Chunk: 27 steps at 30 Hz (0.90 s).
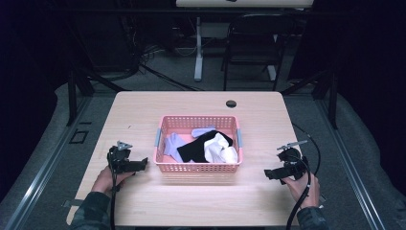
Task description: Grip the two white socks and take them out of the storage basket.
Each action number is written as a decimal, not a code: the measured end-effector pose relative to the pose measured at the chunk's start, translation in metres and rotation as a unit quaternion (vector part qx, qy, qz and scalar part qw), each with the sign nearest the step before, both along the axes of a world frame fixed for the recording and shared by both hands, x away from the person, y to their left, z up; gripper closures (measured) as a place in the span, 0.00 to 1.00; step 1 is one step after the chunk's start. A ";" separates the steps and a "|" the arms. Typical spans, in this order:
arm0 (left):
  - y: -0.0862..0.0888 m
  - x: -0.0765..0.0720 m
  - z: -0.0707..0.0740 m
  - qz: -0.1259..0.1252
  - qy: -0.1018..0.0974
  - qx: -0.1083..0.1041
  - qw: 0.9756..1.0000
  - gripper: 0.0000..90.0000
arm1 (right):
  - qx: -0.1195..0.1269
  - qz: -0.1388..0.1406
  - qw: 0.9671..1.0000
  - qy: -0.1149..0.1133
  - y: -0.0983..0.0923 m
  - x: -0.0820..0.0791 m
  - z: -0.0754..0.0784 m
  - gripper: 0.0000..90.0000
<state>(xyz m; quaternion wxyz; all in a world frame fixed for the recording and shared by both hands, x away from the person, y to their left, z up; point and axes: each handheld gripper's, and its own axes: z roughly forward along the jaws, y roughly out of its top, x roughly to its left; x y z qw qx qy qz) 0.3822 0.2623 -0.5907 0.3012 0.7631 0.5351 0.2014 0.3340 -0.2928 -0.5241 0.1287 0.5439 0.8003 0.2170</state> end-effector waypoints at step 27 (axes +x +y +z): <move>0.000 0.000 0.000 -0.001 0.000 0.000 1.000 0.00 | -0.001 0.017 1.000 0.000 0.012 0.001 0.011 0.00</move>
